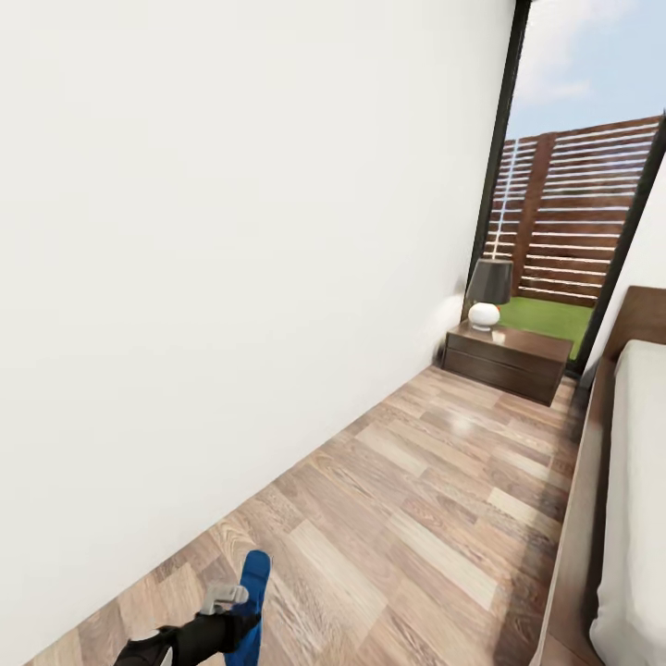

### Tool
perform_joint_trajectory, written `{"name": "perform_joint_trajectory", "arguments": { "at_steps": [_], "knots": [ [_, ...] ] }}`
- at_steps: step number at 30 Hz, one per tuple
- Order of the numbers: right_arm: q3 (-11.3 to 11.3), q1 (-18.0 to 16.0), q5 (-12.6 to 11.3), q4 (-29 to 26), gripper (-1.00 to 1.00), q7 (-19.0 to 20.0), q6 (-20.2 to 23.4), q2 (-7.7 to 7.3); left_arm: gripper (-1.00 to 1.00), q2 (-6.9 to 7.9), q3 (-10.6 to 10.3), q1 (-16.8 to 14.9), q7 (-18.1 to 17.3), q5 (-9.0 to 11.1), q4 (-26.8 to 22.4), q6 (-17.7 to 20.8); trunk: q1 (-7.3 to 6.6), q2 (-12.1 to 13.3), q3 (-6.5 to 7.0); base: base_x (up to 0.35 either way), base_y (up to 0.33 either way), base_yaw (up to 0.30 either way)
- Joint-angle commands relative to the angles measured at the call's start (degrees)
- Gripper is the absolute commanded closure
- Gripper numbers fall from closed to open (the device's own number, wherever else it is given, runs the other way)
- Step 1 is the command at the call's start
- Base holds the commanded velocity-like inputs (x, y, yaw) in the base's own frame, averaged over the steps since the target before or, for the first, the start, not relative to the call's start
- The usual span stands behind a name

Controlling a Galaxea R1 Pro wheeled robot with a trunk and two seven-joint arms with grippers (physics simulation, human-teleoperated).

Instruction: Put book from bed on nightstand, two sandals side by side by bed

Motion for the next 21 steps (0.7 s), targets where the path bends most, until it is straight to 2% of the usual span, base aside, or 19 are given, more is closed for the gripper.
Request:
{"name": "perform_joint_trajectory", "arguments": {
  "at_steps": [1, 4, 7, 11, 13, 16, 21],
  "knots": [
    [-0.04, -0.03, -0.30, 0.04, -1.00, 0.10, 0.50, 0.01, 1.00, 0.03, 0.45, -0.04, 2.52, -0.14, 2.21, -2.01, -0.24, 0.39, 0.13, 0.000, 0.000, 0.000],
    [-0.03, -0.03, -0.30, 0.15, -1.00, 0.10, 0.50, 0.09, 1.00, 0.55, 0.47, -0.04, 6.46, -0.03, 8.73, -9.64, -0.90, 1.59, 0.67, 0.000, 0.000, 0.000],
    [0.02, -0.03, -0.30, 1.33, -1.00, 0.10, 0.29, 0.13, 1.00, 1.48, 0.63, -0.04, 6.79, 0.15, 13.23, -13.93, -1.56, 2.79, 1.20, 0.000, 0.000, 0.000],
    [-0.03, -0.03, -0.30, 4.18, -1.00, 0.10, -2.70, 0.08, 1.00, 1.89, 1.01, -0.04, 3.12, 0.39, 14.74, -15.13, -2.43, 4.40, 1.92, 0.000, 0.000, 0.000],
    [-0.04, -0.03, -0.30, 4.65, -1.00, 0.11, -3.72, 0.03, 1.00, 1.90, 0.95, -0.04, 2.49, 0.36, 14.93, -15.33, -2.87, 5.20, 2.28, 0.000, 0.000, 0.000],
    [-0.05, -0.03, -0.30, 4.88, -1.00, 0.11, -4.24, -0.05, 1.00, 1.90, 0.83, -0.04, 2.99, 0.25, 15.14, -15.48, -3.53, 6.40, 2.82, 0.000, 0.000, 0.000],
    [-0.05, -0.03, -0.30, 4.99, -1.00, 0.10, -4.40, -0.12, 1.00, 1.81, 0.71, -0.04, 5.92, 0.17, 15.25, -15.53, -3.53, 6.40, 2.82, 0.000, 0.000, 0.000]
  ]
}}
